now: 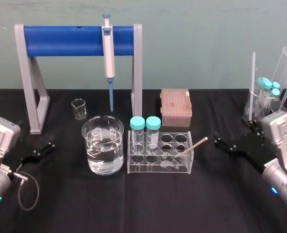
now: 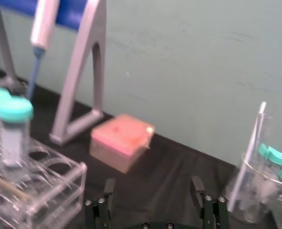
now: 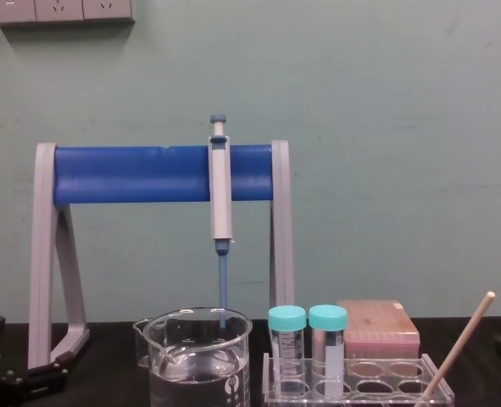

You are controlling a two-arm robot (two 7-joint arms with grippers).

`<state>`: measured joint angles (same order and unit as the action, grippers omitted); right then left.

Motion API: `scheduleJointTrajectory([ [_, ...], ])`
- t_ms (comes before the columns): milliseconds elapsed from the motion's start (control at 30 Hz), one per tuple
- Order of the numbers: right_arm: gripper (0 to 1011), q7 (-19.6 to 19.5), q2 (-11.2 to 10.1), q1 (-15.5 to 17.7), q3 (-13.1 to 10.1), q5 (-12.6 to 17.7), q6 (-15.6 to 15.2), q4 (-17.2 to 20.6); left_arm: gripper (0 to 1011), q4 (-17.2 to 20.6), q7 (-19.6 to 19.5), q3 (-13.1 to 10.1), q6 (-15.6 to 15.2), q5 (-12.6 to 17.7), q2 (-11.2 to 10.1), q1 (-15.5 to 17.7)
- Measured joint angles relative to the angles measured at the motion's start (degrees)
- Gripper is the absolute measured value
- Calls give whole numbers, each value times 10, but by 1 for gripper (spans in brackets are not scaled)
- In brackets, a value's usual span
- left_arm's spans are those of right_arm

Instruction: Hold the thermometer with one hand and immerse one end into the beaker, then reinsert it into the test tube rack.

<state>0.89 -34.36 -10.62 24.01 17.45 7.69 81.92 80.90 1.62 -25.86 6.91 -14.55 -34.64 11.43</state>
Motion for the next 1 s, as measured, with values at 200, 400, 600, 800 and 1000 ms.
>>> scheduleJointTrajectory([
  [200,1003,51,-7,30,-45,80,2,50,1004,0,0,0,0,0,0,0],
  [400,1003,88,-39,79,-90,130,-4,116,1004,0,0,0,0,0,0,0],
  [600,1003,149,-99,127,-121,156,-24,158,1004,0,0,0,0,0,0,0],
  [800,1003,203,-142,151,-135,161,-40,170,1004,0,0,0,0,0,0,0],
  [1000,1003,245,-138,145,-126,161,-33,165,1004,0,0,0,0,0,0,0],
])
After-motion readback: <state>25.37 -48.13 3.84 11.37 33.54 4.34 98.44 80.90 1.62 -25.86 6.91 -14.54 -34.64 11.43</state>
